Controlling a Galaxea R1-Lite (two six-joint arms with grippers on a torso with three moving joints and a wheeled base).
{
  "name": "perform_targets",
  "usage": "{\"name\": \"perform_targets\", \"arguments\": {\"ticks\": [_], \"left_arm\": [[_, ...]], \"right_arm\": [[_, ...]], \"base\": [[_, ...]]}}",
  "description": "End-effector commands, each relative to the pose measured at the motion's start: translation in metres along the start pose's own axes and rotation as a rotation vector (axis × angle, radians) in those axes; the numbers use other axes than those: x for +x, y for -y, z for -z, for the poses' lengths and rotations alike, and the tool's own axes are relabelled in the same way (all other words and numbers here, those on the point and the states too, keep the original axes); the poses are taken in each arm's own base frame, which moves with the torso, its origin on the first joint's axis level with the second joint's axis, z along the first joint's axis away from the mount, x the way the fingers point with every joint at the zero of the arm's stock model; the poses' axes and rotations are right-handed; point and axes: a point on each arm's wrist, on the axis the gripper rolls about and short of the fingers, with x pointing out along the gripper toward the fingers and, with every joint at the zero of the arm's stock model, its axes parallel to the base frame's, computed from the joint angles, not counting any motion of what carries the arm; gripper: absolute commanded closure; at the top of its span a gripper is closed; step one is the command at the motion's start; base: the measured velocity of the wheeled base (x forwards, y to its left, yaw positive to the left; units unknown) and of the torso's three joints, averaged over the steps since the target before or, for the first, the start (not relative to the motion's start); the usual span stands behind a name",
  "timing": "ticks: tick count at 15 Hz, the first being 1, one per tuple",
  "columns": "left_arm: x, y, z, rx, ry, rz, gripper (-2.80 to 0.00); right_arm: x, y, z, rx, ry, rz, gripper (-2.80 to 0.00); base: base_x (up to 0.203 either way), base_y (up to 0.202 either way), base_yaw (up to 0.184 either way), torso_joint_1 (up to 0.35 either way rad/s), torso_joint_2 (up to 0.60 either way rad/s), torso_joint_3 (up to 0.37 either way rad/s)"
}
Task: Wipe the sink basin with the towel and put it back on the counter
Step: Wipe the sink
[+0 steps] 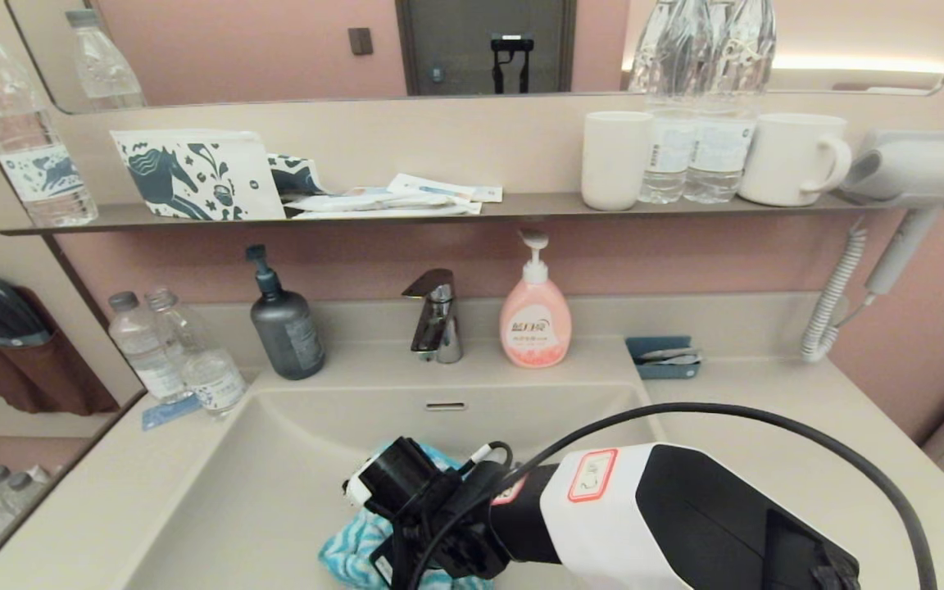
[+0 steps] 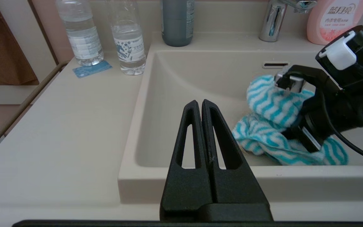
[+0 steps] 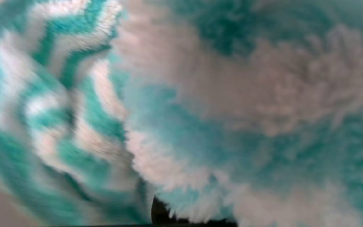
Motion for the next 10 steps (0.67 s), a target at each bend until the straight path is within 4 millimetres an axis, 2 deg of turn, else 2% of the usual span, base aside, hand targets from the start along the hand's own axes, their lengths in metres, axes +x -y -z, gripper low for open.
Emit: {"name": "perform_targets", "arguments": {"ticks": [1,7,10], "left_arm": [[0.0,0.0,0.0,0.0,-0.002,0.001,0.0],[0.0,0.0,0.0,0.0,-0.002,0.0,0.0],[0.0,0.0,0.0,0.0,-0.003,0.001,0.0]], "right_arm": [[0.009,0.014,0.003,0.002,-0.004,0.058,0.0],[0.02,0.057,0.006,-0.016,-0.025,0.195,0.0],[0.016,0.075,0.0,-0.002,0.004,0.221,0.0]], "base": [[0.0,0.0,0.0,0.0,0.0,0.0],[0.0,0.0,0.0,0.0,0.0,0.0],[0.0,0.0,0.0,0.0,0.0,0.0]]}}
